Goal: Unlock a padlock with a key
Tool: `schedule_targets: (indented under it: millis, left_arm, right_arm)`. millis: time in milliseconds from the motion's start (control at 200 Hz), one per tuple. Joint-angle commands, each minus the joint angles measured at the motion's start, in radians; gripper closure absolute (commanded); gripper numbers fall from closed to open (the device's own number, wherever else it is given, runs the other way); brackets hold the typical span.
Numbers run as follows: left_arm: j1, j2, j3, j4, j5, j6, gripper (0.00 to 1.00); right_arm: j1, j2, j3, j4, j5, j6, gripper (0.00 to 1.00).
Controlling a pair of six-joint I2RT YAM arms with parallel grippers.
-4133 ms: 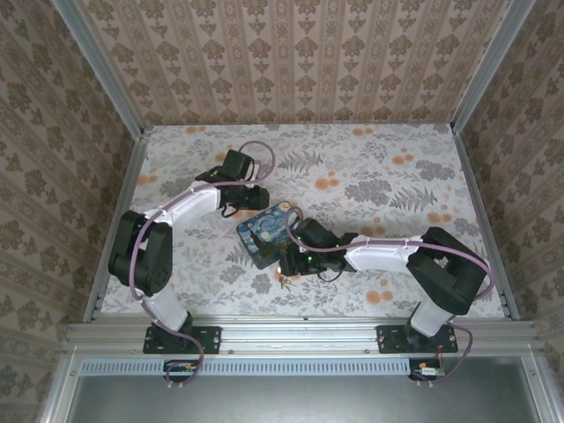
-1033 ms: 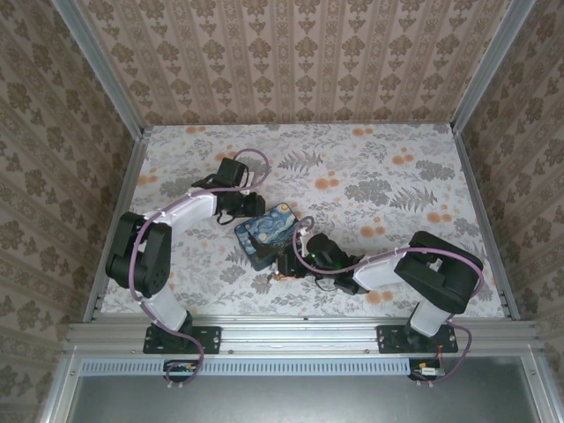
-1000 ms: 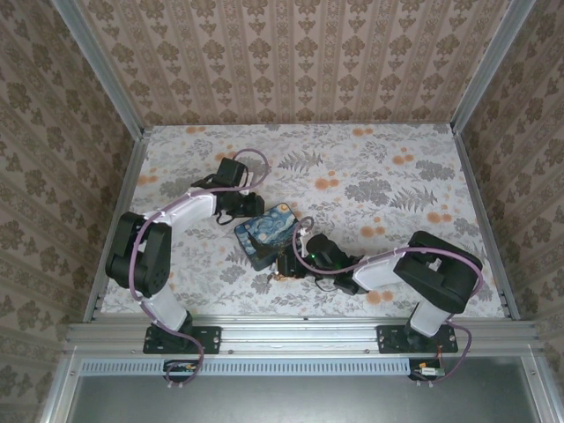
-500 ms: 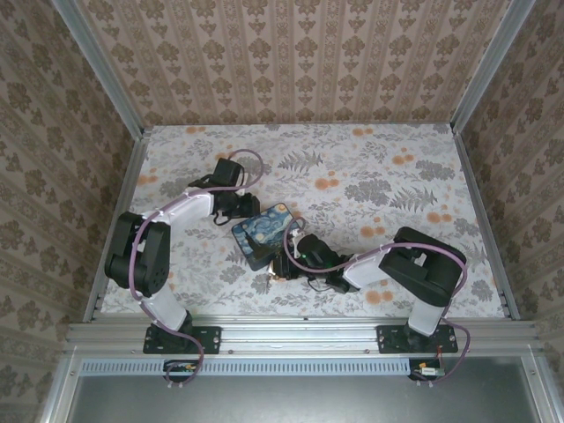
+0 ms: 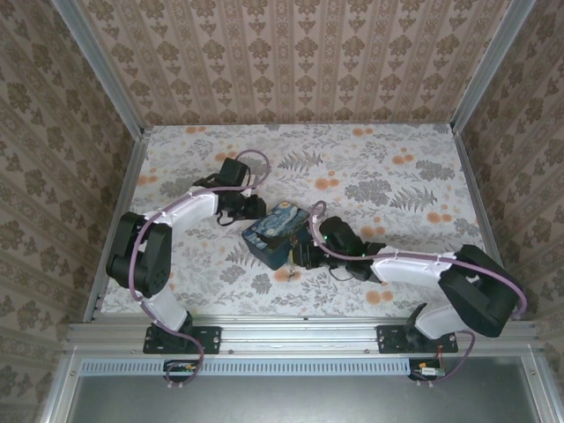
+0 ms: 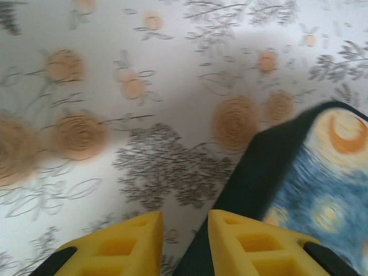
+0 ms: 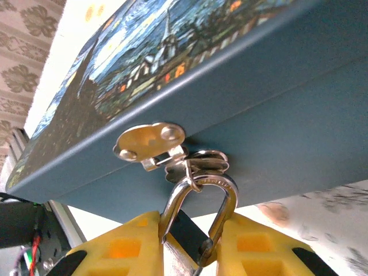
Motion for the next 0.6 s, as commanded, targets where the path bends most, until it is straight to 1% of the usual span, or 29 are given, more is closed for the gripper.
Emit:
schedule_targets:
  millis: [0, 65, 155, 265, 355, 425, 480, 595]
  left_arm:
    - [-0.044, -0.022, 0.032, -0.035, 0.084, -0.025, 0.68]
    - [-0.043, -0.023, 0.035, -0.02, 0.121, -0.033, 0.68]
    - [-0.046, -0.01, 0.045, -0.016, 0.178, -0.037, 0.68]
    - [-0.055, 0.003, 0.032, 0.037, 0.246, -0.068, 0.68]
    - [-0.067, 0.017, 0.029, 0.06, 0.265, -0.083, 0.68]
    - [-0.076, 0.025, 0.017, 0.1, 0.288, -0.108, 0.68]
    - [-0.086, 0.031, 0.008, 0.127, 0.299, -0.127, 0.68]
    - [-0.102, 0.044, -0.018, 0.178, 0.304, -0.159, 0.69]
  right_arm:
    - [-0.088, -0.035, 0.123, -0.215, -0.099, -0.155, 0.84]
    - [-0.13, -0.027, 0.187, -0.333, -0.147, -0.204, 0.85]
    - [-0.158, -0.022, 0.289, -0.49, -0.167, -0.266, 0.85]
    - [-0.19, -0.017, 0.416, -0.637, -0.2, -0.308, 0.85]
    - [-0.202, 0.027, 0.531, -0.746, -0.222, -0.341, 0.82]
    - [-0.205, 0.07, 0.63, -0.887, -0.223, -0.38, 0.8]
    - [-0.207, 0.112, 0.692, -0.972, -0.226, -0.404, 0.79]
    - [-0.207, 0.178, 0.752, -1.05, -0.229, -0.427, 0.8]
